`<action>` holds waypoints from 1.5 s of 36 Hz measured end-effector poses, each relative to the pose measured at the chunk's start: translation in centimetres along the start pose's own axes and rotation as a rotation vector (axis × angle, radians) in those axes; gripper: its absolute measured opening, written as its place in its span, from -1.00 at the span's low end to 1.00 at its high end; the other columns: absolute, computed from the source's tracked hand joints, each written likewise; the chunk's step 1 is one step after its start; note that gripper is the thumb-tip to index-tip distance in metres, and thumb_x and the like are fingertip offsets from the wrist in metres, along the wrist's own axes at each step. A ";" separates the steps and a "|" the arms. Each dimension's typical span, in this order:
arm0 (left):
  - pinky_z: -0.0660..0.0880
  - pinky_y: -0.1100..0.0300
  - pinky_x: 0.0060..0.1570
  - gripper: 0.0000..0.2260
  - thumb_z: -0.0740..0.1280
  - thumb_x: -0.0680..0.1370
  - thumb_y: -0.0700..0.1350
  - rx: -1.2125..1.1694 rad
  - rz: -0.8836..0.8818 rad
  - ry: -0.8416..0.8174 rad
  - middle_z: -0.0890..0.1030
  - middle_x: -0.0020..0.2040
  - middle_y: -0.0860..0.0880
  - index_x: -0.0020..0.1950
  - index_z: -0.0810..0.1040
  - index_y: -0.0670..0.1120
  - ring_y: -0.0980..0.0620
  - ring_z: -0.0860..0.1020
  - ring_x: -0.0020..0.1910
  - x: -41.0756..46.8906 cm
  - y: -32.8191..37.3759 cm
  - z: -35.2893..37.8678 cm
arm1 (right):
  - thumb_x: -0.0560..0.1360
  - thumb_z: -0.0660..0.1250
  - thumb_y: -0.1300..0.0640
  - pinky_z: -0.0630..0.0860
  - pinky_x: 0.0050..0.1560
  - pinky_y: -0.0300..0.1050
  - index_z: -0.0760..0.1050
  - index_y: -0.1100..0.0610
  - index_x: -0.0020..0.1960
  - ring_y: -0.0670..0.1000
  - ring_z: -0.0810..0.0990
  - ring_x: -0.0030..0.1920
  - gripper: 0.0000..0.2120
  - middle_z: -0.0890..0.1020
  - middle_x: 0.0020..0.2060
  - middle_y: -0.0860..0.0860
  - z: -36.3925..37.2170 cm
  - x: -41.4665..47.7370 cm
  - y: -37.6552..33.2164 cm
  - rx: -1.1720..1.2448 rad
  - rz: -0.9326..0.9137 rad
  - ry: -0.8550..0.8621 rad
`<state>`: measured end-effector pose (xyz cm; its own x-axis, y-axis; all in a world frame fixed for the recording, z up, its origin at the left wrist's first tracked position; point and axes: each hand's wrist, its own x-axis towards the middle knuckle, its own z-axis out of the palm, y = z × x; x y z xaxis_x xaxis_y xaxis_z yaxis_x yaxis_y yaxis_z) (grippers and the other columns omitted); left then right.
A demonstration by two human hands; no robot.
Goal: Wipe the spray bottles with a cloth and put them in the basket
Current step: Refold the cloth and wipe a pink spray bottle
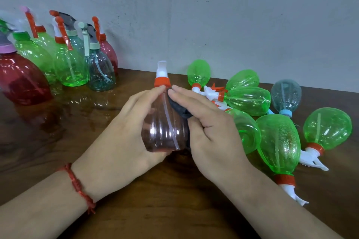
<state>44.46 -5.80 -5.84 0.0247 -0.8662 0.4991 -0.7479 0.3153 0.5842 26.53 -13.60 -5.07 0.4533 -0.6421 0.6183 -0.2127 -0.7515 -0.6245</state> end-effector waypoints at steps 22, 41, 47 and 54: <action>0.60 0.12 0.30 0.05 0.77 0.24 -0.11 -0.204 -0.153 0.123 0.54 0.43 0.13 0.61 0.33 0.27 0.15 0.61 0.33 0.4 -0.8 -0.1 | 0.52 0.14 0.40 0.30 0.48 -0.38 0.61 0.06 0.42 -0.27 0.44 0.46 -0.42 0.57 0.43 -0.12 -0.1 -0.1 -1.0 -0.009 -0.077 -0.057; 0.64 0.04 0.24 0.10 0.83 0.11 -0.13 -0.395 0.012 -0.135 0.47 0.57 0.02 0.56 0.38 0.15 0.06 0.65 0.33 2.1 -1.4 1.0 | 0.63 0.17 0.49 0.63 0.28 0.08 0.67 0.20 0.28 0.11 0.71 0.21 -0.59 0.74 0.18 0.09 -0.6 1.1 -0.5 0.783 0.383 0.083; 0.46 0.36 0.37 0.03 0.70 0.33 -0.02 -0.076 0.089 -0.029 0.37 0.56 0.17 0.69 0.22 0.15 0.22 0.49 0.45 -0.7 0.2 0.1 | 0.58 0.16 0.53 0.42 0.51 -0.10 0.64 0.09 0.37 -0.15 0.53 0.43 -0.44 0.64 0.35 -0.12 -0.5 0.6 0.1 0.256 0.107 0.055; 0.61 0.22 0.26 0.06 0.74 0.27 -0.09 -0.189 -0.061 0.082 0.49 0.47 0.16 0.65 0.27 0.27 0.15 0.58 0.37 -0.1 -0.5 0.8 | 0.51 0.14 0.53 0.31 0.49 -0.35 0.62 0.10 0.40 -0.24 0.46 0.46 -0.39 0.58 0.42 -0.10 -0.3 0.2 0.3 0.097 0.003 -0.033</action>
<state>44.28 -6.14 -6.71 0.1253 -0.8539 0.5050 -0.6058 0.3373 0.7206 26.35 -13.98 -4.95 0.4812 -0.6377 0.6015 -0.1300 -0.7305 -0.6705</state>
